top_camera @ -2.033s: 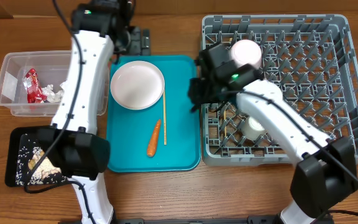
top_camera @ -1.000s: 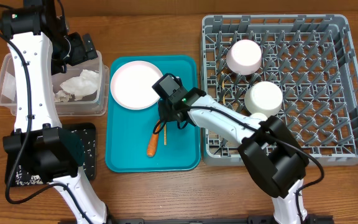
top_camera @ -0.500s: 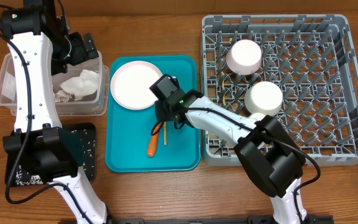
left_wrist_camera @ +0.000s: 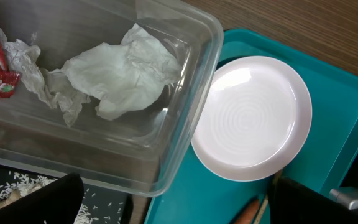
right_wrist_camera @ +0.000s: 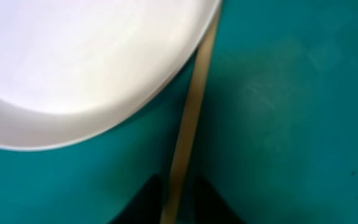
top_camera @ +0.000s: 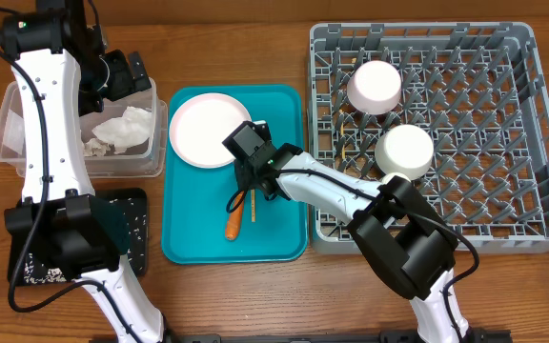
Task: Sort waste into correct bins and load items into the dishwasher
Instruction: 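Move the right gripper back to the tray and grasp the second chopstick, then carry the second chopstick into the rack and release it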
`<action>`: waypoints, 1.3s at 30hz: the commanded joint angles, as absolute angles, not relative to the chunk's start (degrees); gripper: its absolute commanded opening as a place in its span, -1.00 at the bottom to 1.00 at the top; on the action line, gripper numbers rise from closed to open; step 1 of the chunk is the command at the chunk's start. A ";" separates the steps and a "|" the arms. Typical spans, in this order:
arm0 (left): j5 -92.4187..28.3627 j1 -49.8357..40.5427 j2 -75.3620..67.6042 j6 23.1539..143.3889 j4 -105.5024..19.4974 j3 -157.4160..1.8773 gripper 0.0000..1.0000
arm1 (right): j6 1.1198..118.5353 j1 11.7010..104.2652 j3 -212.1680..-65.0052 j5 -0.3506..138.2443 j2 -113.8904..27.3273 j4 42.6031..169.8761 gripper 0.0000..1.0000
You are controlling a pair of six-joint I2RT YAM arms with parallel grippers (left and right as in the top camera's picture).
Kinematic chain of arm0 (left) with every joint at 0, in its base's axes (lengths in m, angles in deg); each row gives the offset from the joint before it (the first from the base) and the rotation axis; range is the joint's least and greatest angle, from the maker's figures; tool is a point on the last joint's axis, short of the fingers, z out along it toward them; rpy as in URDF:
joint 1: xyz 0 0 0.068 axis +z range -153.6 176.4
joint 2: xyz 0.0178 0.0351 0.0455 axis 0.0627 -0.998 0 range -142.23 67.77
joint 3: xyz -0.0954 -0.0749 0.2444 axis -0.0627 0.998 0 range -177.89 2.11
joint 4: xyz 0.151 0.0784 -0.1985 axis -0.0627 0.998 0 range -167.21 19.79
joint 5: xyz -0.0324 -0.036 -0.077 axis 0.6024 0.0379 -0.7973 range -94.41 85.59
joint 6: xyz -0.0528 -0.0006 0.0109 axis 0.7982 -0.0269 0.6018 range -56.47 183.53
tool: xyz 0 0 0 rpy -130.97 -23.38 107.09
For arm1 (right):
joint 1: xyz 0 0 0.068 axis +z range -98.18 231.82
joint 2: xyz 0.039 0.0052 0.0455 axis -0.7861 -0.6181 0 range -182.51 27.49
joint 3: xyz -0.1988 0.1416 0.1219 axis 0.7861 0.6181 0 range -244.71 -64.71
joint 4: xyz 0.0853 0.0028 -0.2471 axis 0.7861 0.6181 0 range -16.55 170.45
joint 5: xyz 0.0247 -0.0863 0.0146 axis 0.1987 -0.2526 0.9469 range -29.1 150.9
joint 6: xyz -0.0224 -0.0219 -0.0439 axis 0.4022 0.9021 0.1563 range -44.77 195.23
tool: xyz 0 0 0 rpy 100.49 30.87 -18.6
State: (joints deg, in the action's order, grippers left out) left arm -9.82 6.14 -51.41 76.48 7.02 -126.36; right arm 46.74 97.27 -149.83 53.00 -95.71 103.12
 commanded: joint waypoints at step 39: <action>-11.46 5.51 -52.15 75.94 8.70 -127.38 1.00 | 51.72 82.82 -154.79 48.94 -71.84 130.95 -0.93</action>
State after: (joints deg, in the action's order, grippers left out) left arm -9.89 6.14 -51.41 76.46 8.57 -126.36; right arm 48.02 85.40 -153.46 49.92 -73.61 128.59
